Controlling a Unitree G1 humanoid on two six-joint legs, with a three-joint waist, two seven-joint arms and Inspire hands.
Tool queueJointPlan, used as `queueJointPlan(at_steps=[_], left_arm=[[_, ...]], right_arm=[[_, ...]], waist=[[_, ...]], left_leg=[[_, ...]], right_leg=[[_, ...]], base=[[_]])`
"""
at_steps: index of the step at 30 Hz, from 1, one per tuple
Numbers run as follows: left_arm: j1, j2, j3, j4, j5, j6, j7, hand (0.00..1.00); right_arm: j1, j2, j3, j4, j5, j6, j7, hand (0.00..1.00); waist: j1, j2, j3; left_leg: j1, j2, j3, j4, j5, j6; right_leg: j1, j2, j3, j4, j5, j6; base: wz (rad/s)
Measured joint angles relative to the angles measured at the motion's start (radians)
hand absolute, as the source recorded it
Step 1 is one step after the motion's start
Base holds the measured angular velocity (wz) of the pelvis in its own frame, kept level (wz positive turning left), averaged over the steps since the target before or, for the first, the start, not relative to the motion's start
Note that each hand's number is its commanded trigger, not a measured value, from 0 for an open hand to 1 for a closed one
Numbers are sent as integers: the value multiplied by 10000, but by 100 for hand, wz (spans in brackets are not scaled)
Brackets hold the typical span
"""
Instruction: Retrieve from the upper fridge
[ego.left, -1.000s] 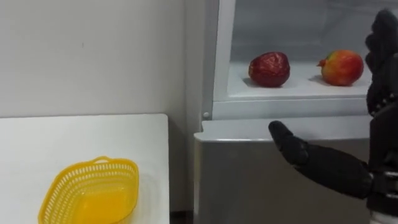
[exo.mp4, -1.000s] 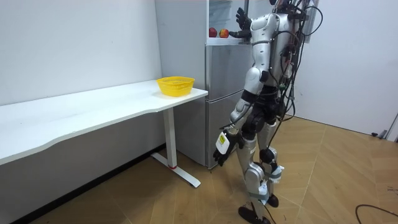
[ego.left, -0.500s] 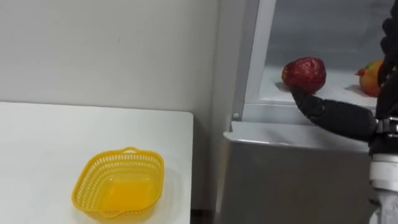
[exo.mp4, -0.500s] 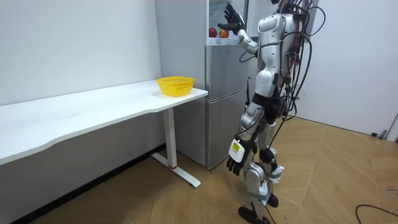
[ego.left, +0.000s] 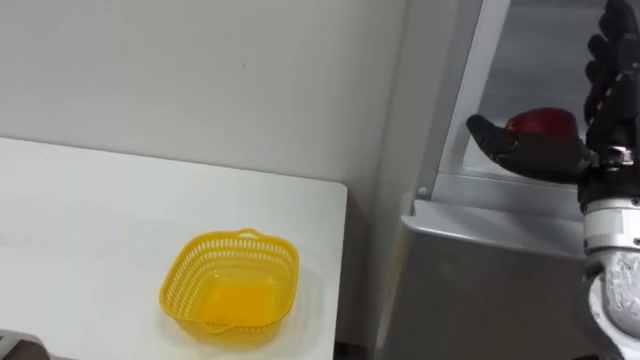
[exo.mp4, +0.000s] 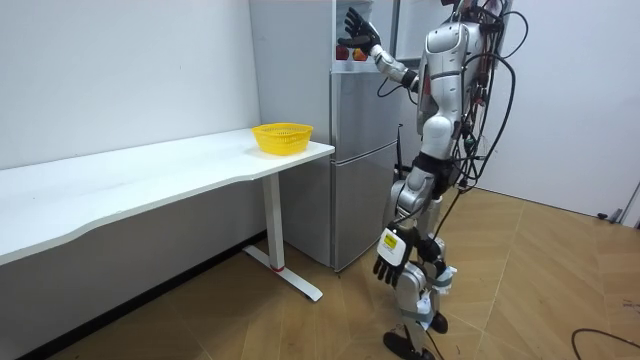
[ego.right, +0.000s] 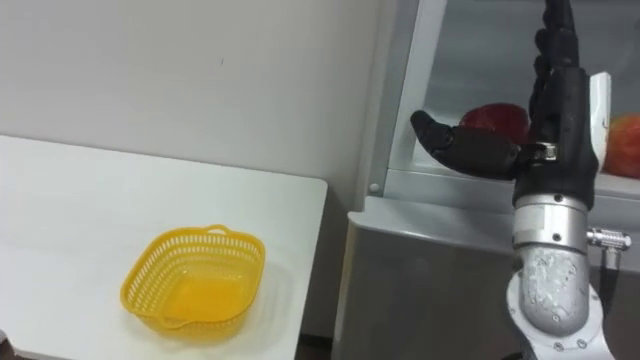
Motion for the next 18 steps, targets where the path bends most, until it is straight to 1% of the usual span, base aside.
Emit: queueJointPlan(at_steps=[3, 6, 8, 13, 15, 18], left_arm=[[187, 5, 21, -324, 1, 50, -2, 0], [187, 1, 20, -630, 1, 117, -9, 0], [191, 2, 21, -747, 2, 131, -9, 0], [248, 3, 20, -781, 1, 191, -8, 0], [299, 4, 22, -782, 1, 194, -3, 0], [355, 4, 49, -781, 1, 197, -3, 0]], right_arm=[[-192, -26, 0, 362, 297, -6, 118, 0], [-266, -52, 3, 619, 392, 17, 194, 0], [-286, -54, 2, 622, 391, 102, 212, 0], [-324, -92, 2, 679, 416, 191, 268, 0], [-346, -217, 3, 782, 600, 194, 333, 0], [-345, -302, 3, 867, 724, 195, 334, 0]], waist=[[-13, -15, -11], [-5, -31, -23], [1, -34, -27], [6, -40, -42], [13, -40, -45], [35, -38, -43]], left_leg=[[7, -4, -2, 48, 0, 1], [7, 2, -5, 52, 2, -1], [8, 2, -2, 55, 6, 0], [31, -1, -13, 66, 8, 3], [38, -4, -36, 71, 10, 2], [39, -3, -55, 73, 16, -2]], right_leg=[[34, -4, -2, 1, 0, 0], [37, 1, -8, 14, 0, -1], [36, -1, -9, 25, 1, -1], [64, -3, -7, 30, 3, -4], [80, -2, -15, 26, 3, -5], [86, -3, -22, 23, 3, -6]], base=[[0], [0], [0], [0], [0], [0]])
